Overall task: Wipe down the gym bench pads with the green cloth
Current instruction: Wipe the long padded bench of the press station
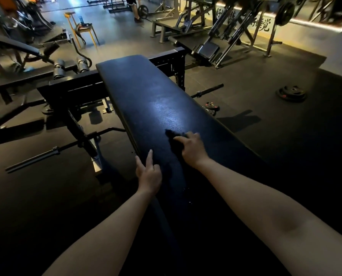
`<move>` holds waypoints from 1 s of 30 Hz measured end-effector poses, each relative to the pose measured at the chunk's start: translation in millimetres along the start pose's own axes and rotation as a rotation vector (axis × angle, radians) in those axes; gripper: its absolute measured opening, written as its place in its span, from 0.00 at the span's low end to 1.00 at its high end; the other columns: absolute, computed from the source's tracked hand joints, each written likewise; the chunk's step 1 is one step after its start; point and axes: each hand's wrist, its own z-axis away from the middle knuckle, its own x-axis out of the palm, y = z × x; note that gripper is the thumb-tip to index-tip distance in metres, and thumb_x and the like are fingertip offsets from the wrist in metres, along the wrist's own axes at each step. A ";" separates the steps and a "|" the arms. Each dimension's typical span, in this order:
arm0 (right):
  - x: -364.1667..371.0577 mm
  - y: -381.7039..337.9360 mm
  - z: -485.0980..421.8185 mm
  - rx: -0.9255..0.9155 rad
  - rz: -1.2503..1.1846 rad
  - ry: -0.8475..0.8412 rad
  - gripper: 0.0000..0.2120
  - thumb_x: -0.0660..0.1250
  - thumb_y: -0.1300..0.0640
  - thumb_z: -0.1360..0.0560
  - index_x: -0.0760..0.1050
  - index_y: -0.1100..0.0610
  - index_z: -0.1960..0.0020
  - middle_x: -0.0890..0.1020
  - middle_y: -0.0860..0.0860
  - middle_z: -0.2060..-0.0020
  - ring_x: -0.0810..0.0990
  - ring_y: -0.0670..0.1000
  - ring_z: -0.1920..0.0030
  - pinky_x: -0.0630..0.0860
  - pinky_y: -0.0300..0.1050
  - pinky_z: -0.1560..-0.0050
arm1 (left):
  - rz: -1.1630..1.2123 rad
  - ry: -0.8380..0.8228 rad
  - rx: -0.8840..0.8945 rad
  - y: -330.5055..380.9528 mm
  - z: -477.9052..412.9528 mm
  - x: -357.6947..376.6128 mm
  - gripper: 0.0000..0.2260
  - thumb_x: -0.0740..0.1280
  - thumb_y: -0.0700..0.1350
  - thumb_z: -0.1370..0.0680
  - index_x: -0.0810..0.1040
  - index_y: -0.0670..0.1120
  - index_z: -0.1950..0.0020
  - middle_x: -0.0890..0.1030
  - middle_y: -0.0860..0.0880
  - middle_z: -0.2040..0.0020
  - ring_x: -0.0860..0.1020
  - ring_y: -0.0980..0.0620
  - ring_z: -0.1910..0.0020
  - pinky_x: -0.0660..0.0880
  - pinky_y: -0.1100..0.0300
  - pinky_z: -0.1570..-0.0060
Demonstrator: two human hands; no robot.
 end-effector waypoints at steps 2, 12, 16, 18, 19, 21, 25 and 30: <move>-15.7 27.8 -2.4 0.146 0.058 0.049 0.23 0.60 0.64 0.24 0.76 0.48 0.33 0.72 0.57 0.38 0.67 0.62 0.40 0.68 0.51 0.36 | -0.020 -0.015 -0.005 -1.5 -2.2 2.5 0.25 0.54 0.44 0.16 0.58 0.58 0.19 0.41 0.42 0.18 0.48 0.37 0.21 0.47 0.46 0.23; 3.4 -9.5 7.0 0.260 -0.005 0.122 0.23 0.59 0.65 0.26 0.77 0.51 0.34 0.75 0.60 0.40 0.69 0.62 0.42 0.64 0.47 0.40 | -0.034 -0.005 0.023 -3.1 -4.0 4.7 0.25 0.54 0.43 0.16 0.57 0.56 0.19 0.41 0.37 0.19 0.52 0.35 0.22 0.49 0.49 0.24; 23.7 -51.4 21.0 0.002 -0.082 -0.026 0.20 0.61 0.63 0.24 0.79 0.50 0.35 0.76 0.59 0.43 0.70 0.61 0.43 0.66 0.46 0.39 | -0.010 -0.025 0.041 -7.9 -6.9 2.2 0.25 0.55 0.43 0.16 0.57 0.55 0.19 0.42 0.37 0.19 0.54 0.35 0.22 0.51 0.50 0.24; 19.5 -47.9 22.7 -0.066 -0.084 -0.071 0.20 0.61 0.64 0.23 0.78 0.50 0.34 0.76 0.58 0.44 0.70 0.61 0.43 0.68 0.48 0.38 | 0.017 -0.044 0.053 -10.4 -6.7 -0.8 0.26 0.55 0.43 0.16 0.56 0.56 0.18 0.41 0.39 0.19 0.54 0.36 0.22 0.52 0.51 0.24; 15.1 -39.4 21.1 -0.066 -0.071 -0.061 0.21 0.61 0.64 0.23 0.78 0.51 0.34 0.76 0.58 0.43 0.70 0.61 0.43 0.70 0.50 0.37 | 0.031 -0.054 0.055 -11.0 -6.0 -1.9 0.26 0.55 0.43 0.16 0.55 0.57 0.18 0.40 0.40 0.18 0.53 0.37 0.22 0.51 0.51 0.24; 4.6 -17.3 17.0 0.005 -0.013 0.004 0.21 0.60 0.65 0.24 0.77 0.51 0.33 0.75 0.59 0.41 0.69 0.61 0.42 0.70 0.52 0.37 | 0.066 -0.079 0.056 -12.1 -5.9 -3.2 0.28 0.56 0.44 0.16 0.51 0.57 0.18 0.39 0.43 0.18 0.51 0.38 0.21 0.49 0.50 0.23; -11.5 7.4 17.8 0.279 0.088 0.088 0.25 0.57 0.66 0.24 0.73 0.50 0.30 0.69 0.58 0.36 0.66 0.61 0.38 0.68 0.50 0.37 | 0.124 -0.104 0.071 -18.6 -3.6 -7.5 0.32 0.58 0.43 0.16 0.44 0.51 0.17 0.40 0.46 0.18 0.45 0.46 0.19 0.45 0.55 0.23; 12.3 -35.1 28.8 0.326 -0.006 0.139 0.25 0.57 0.66 0.26 0.75 0.51 0.33 0.72 0.60 0.38 0.68 0.62 0.40 0.65 0.49 0.36 | 0.253 -0.110 0.072 -34.4 -0.8 -17.0 0.35 0.65 0.45 0.18 0.48 0.44 0.18 0.50 0.45 0.18 0.50 0.51 0.19 0.48 0.60 0.22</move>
